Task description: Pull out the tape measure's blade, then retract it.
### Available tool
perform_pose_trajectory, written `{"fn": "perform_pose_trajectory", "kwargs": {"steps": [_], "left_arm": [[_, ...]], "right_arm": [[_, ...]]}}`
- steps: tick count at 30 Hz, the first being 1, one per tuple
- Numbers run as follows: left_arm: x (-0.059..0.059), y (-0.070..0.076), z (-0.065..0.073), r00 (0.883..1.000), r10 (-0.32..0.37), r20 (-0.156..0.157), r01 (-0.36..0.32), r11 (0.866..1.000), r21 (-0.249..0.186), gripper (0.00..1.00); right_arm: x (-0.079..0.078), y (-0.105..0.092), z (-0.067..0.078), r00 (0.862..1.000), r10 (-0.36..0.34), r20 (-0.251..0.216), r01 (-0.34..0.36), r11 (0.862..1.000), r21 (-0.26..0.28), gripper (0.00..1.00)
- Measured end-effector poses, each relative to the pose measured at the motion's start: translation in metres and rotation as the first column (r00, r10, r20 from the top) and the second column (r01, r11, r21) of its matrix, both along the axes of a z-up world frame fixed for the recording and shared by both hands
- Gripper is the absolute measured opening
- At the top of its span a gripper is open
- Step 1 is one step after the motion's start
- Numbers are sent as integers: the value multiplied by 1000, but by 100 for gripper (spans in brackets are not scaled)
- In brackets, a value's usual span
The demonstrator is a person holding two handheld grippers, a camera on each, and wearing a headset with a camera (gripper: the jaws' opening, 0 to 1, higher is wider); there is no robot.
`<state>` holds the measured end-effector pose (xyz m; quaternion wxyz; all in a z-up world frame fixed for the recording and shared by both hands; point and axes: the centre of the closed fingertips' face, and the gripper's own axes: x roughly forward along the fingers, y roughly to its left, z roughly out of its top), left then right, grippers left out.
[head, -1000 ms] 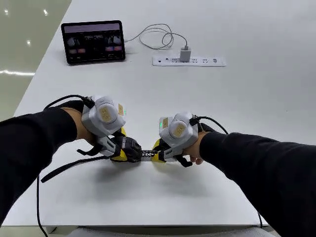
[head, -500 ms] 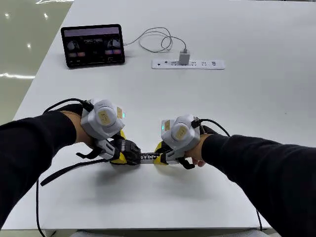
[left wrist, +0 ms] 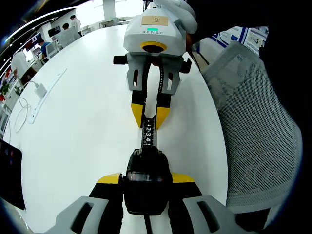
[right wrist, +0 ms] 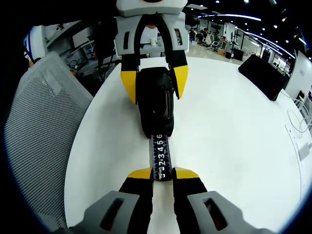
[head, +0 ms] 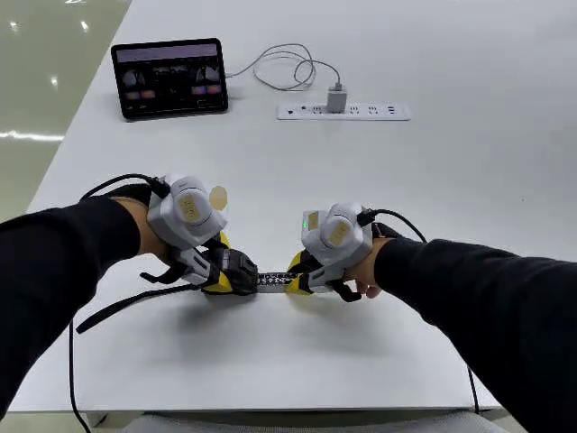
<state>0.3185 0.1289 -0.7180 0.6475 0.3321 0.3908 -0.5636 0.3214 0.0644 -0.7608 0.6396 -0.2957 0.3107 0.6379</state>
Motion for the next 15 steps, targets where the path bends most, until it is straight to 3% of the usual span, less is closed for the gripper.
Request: {"fn": "perform_pose_trajectory", "kwargs": {"steps": [15], "left_arm": [[-1,0,0,1000,-3,-1,3,1000,6,31]], "right_arm": [[1,-13,-1,1000,-5,4,5,1000,-17,11]]}}
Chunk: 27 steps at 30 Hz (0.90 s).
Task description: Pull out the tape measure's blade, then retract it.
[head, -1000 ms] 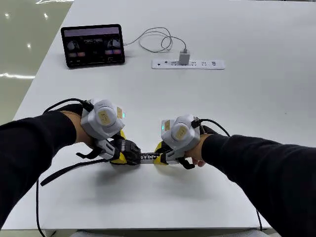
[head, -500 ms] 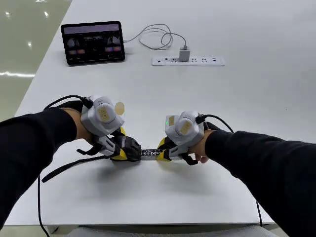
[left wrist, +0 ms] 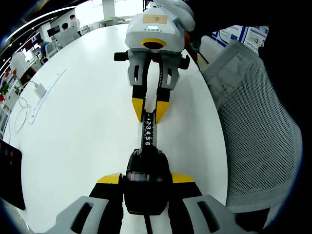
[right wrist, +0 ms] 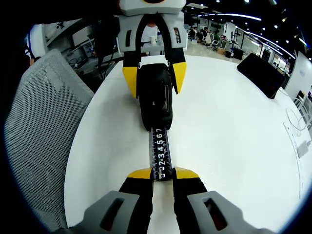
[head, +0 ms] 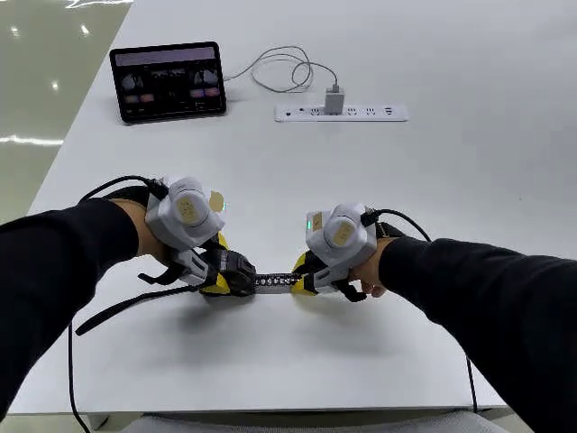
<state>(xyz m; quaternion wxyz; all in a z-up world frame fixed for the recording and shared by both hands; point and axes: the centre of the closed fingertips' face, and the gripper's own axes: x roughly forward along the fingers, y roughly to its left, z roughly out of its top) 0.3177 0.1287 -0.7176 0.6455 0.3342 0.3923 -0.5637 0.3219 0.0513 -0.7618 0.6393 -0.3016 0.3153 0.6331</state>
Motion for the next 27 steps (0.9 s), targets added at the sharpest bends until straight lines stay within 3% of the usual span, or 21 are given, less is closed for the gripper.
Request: {"fn": "perform_pose_trajectory", "kwargs": {"steps": [27], "left_arm": [[0,0,0,1000,-3,4,3,1000,7,31]], "right_arm": [[3,-15,0,1000,-12,3,12,1000,-5,11]]}}
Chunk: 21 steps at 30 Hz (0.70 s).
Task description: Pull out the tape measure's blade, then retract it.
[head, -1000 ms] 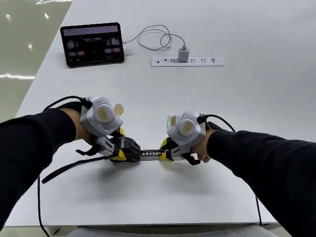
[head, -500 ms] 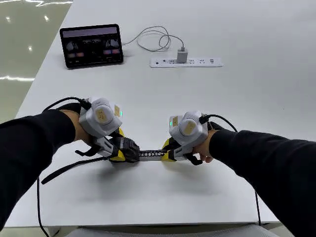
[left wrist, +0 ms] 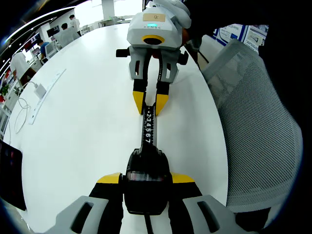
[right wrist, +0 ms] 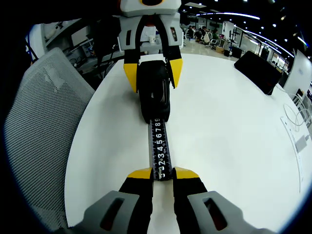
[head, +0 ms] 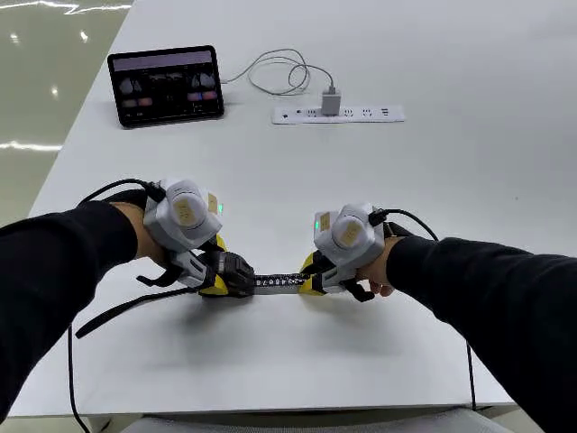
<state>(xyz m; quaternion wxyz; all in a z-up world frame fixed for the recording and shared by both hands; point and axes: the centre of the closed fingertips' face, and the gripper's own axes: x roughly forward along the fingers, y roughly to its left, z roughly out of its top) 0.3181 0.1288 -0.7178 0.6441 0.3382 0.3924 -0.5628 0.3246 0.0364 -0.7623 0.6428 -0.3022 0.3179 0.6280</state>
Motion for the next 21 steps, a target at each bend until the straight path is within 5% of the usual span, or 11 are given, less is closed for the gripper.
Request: {"fn": "perform_pose_trajectory", "kwargs": {"steps": [21], "left_arm": [[0,-1,0,1000,11,1,-11,1000,-13,31]], "right_arm": [[-1,-14,2,1000,-7,-1,7,1000,-12,11]]}}
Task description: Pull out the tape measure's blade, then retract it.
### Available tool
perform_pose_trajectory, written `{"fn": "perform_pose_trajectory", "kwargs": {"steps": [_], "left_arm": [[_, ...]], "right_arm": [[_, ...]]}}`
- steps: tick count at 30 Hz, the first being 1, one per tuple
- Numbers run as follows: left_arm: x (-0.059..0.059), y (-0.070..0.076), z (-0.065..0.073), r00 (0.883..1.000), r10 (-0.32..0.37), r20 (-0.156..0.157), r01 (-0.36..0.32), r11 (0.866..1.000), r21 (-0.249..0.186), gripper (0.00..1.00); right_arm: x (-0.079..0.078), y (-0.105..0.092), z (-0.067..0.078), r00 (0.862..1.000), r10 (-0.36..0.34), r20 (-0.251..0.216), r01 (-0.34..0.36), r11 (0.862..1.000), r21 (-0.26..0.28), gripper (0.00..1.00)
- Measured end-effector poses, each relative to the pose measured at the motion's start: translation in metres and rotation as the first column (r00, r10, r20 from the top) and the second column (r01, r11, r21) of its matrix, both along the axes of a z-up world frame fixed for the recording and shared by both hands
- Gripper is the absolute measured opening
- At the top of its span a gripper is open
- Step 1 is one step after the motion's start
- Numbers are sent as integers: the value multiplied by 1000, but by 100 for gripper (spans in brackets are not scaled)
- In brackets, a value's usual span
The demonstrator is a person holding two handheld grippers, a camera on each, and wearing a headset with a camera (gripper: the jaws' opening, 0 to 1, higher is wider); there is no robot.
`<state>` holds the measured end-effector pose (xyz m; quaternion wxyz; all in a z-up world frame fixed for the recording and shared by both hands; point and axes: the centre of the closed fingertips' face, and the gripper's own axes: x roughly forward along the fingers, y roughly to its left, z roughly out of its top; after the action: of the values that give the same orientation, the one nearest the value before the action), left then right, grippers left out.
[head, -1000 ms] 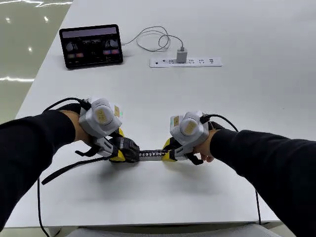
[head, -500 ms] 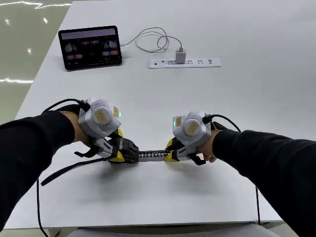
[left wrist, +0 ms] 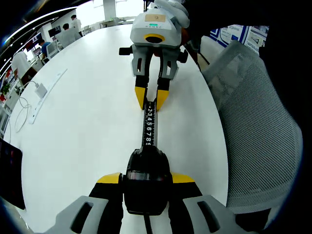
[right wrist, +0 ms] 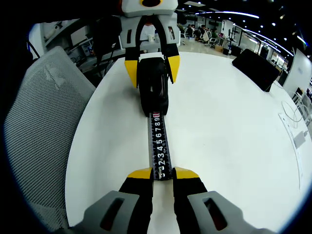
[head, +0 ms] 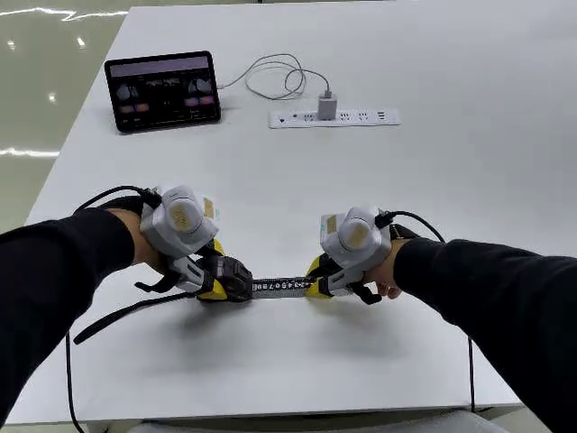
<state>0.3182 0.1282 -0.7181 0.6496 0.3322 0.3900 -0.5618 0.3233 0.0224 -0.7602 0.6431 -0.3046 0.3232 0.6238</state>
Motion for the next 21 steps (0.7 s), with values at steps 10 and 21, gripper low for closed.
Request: {"fn": "perform_pose_trajectory", "kwargs": {"steps": [10,21], "left_arm": [[1,0,0,1000,4,-2,-4,1000,-2,32],[2,1,-1,1000,8,-2,-8,1000,-5,32]], "right_arm": [[-2,-6,1,1000,-9,2,9,1000,4,11],[0,-16,0,1000,-19,-2,19,1000,-3,11]]}}
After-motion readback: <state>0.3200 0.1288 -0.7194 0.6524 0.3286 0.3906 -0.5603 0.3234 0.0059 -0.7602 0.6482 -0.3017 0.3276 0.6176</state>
